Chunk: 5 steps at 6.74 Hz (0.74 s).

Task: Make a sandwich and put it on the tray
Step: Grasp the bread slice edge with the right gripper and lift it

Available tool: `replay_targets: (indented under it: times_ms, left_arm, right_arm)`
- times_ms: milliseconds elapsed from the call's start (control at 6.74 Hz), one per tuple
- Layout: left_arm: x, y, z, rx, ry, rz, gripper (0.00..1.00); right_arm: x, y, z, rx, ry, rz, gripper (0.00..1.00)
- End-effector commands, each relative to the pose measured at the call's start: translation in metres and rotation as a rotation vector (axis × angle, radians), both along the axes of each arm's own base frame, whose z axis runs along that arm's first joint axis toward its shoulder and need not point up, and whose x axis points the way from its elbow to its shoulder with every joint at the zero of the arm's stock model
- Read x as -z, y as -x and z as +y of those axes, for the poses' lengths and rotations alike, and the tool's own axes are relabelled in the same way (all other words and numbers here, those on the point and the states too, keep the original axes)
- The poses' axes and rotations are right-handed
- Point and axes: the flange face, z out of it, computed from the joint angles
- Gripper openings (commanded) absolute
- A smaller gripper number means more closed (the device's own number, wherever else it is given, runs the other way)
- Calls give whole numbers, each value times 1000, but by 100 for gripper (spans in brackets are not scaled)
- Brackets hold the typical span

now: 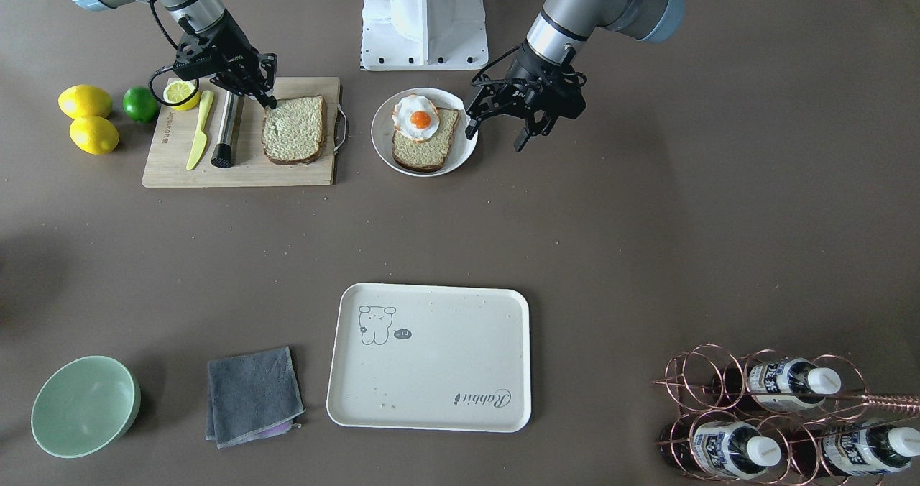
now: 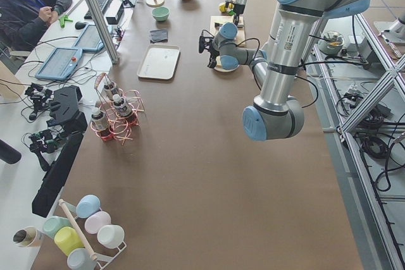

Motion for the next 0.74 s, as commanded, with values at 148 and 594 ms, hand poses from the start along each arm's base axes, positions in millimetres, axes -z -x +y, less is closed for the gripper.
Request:
replay_targets:
  times_ms: [148, 594]
  left_arm:
    - [3, 1, 1, -3, -4, 6, 99]
    - [9, 5, 4, -6, -9, 19, 99]
  right_arm:
    - [36, -27, -16, -6, 15, -57, 0]
    - [108, -65, -33, 19, 69, -76, 0]
